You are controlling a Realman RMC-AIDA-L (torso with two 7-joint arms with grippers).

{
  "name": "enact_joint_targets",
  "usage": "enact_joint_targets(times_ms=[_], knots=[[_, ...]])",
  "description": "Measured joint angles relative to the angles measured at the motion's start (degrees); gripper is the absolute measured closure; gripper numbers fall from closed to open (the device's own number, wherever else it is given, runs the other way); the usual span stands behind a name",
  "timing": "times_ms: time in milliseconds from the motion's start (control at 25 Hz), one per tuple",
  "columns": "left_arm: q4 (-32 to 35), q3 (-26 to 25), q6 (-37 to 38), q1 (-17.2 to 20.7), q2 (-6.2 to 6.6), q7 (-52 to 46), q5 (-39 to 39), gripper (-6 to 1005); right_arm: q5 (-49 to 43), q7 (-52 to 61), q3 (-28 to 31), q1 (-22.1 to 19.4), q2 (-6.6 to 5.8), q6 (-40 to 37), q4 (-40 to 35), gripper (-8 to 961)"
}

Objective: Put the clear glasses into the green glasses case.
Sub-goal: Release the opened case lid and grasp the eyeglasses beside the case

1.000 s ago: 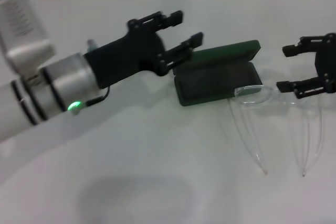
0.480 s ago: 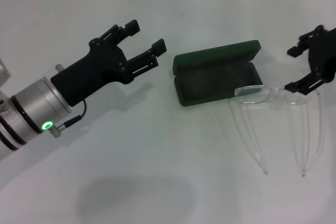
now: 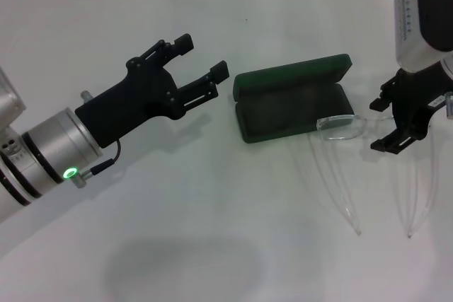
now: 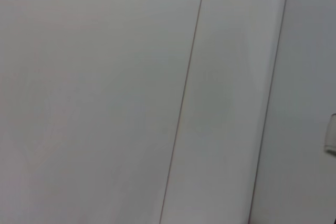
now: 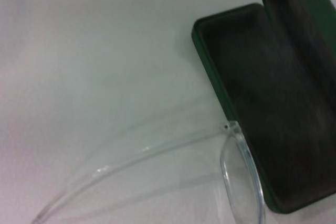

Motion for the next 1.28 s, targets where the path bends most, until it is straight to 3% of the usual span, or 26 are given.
enact_joint_targets(times_ms=[280,560,1040,1280], knots=[[-0.23,0.03,0.0,-0.11,-0.06,0.18,0.08,145,-0.53,0.78,-2.15,0.5,0.29,4.38,3.18,280],[-2.41,0.11,0.08,-1.92,-0.13,0.78,0.26,150,0.12,0.42,-3.53,1.88,0.45,7.39,7.45,327],[-3.34,0.08,0.1,-2.08,-0.29,0.78,0.07,149,1.66,0.25,-4.62,1.15,0.46,8.64,8.32,525],[-3.54,0.13,0.21,-2.01,-0.26,0.78,0.51,149,1.9,0.1,-4.62,-0.57,0.39,8.83,6.6,766]])
